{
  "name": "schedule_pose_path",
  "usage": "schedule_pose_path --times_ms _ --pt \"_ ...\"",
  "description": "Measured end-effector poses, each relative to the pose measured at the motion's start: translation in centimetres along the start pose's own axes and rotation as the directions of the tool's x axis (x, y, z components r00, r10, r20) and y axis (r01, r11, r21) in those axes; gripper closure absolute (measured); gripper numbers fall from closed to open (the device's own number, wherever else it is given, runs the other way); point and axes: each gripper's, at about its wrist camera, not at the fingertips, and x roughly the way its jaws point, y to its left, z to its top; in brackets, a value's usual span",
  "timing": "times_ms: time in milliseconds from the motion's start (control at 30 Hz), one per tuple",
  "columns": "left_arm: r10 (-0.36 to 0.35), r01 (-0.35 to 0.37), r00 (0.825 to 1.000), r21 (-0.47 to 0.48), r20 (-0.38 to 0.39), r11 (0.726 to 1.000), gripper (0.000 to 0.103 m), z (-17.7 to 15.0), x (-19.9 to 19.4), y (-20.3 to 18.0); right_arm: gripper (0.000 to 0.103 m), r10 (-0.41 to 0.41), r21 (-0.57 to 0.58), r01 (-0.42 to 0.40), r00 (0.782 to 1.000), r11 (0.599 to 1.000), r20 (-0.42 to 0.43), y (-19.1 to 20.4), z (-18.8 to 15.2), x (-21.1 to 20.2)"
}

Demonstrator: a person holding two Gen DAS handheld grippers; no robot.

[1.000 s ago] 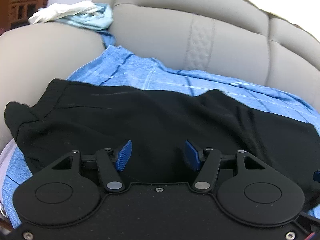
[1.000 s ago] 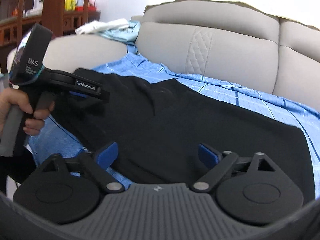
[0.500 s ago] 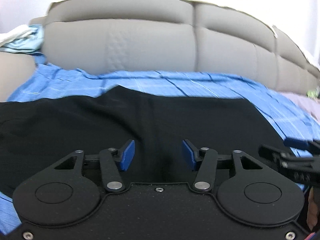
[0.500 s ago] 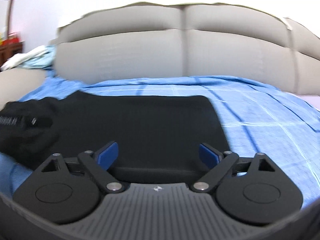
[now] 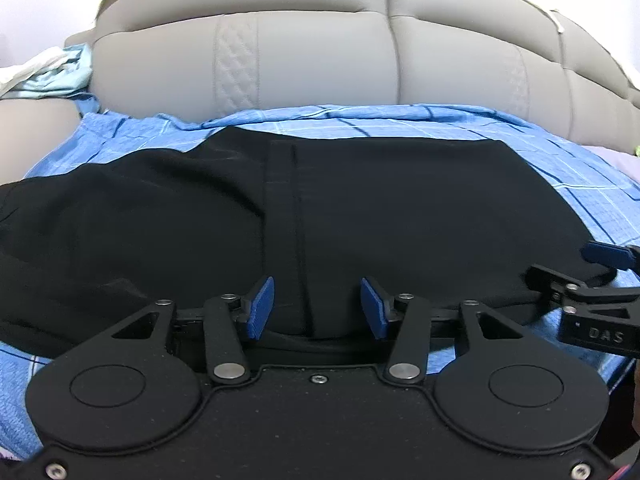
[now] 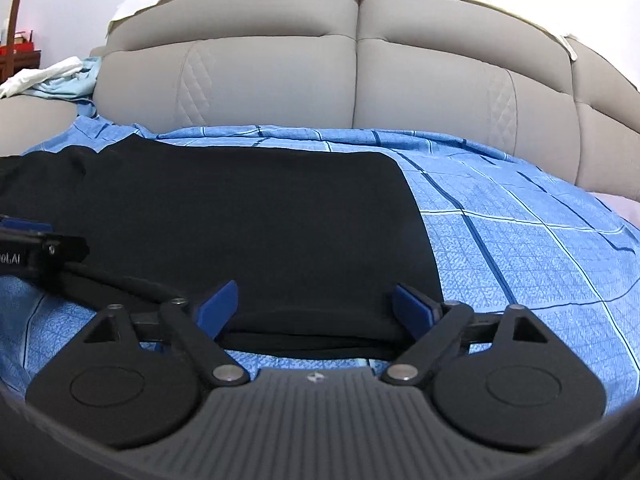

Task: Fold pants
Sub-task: 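Grasp the trouser leg edge with the right gripper and fold it over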

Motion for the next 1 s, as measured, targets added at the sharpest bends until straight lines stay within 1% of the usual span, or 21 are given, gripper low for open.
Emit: schedule_pose_path --times_ms 67,133,233,367,433,500,600,700,767,833,867,933,1000 --pt "-0.018 0.018 1.000 -0.035 -0.003 0.999 0.052 0.0 -0.1 1.1 0.010 0.004 -0.003 -0.004 1.000 1.000 0.004 0.1 -0.1 0.1" --pt "-0.020 0.020 1.000 -0.035 -0.005 0.999 0.052 0.0 0.0 1.3 0.009 0.005 -0.008 -0.005 1.000 1.000 0.001 0.0 0.1 0.2" --pt "-0.017 0.017 1.000 -0.029 -0.002 0.999 0.052 -0.1 -0.1 1.3 0.008 -0.008 -0.009 0.008 1.000 1.000 -0.005 0.5 0.5 -0.7" --pt "-0.017 0.017 1.000 -0.028 0.002 0.999 0.052 0.0 0.0 1.3 0.007 -0.001 -0.032 0.003 0.998 0.999 0.062 1.4 1.5 -1.6" --pt "-0.015 0.015 1.000 -0.032 -0.007 0.999 0.052 0.2 -0.2 1.4 0.005 0.004 -0.050 0.000 0.997 0.999 0.075 2.0 2.0 -1.4" --pt "-0.010 0.008 1.000 -0.057 -0.018 0.998 0.052 0.7 -0.7 2.3 0.003 0.017 -0.066 -0.012 0.997 0.998 0.078 2.7 2.3 -0.9" --pt "0.032 -0.033 0.999 -0.143 -0.010 0.989 0.050 1.5 -1.9 5.3 0.001 0.042 -0.072 -0.036 0.996 0.997 0.081 3.7 2.9 0.1" --pt "0.104 -0.105 0.994 -0.239 -0.016 0.965 0.049 2.0 -2.9 9.2 0.001 0.063 -0.076 -0.057 0.995 0.996 0.083 5.6 3.6 1.7" --pt "0.177 -0.176 0.984 -0.280 -0.022 0.944 0.048 1.9 -3.5 11.7 0.001 0.068 -0.092 -0.062 0.996 0.994 0.060 7.3 3.6 3.0" --pt "0.259 -0.254 0.965 -0.316 -0.027 0.914 0.048 1.6 -4.1 14.1 0.001 0.073 -0.112 -0.070 0.997 0.991 0.023 9.4 3.4 4.2" --pt "0.295 -0.289 0.955 -0.340 -0.033 0.895 0.047 1.5 -4.4 15.3 0.001 0.088 -0.105 -0.083 0.995 0.991 0.037 10.3 3.2 4.1" --pt "0.342 -0.333 0.939 -0.391 -0.048 0.858 0.045 1.2 -4.7 17.5 0.001 0.150 -0.113 -0.147 0.989 0.983 0.020 11.6 3.2 4.0" --pt "0.374 -0.359 0.926 -0.443 -0.057 0.821 0.039 0.8 -4.9 19.3 0.001 0.172 -0.151 -0.165 0.984 0.975 0.036 12.7 2.9 3.5"
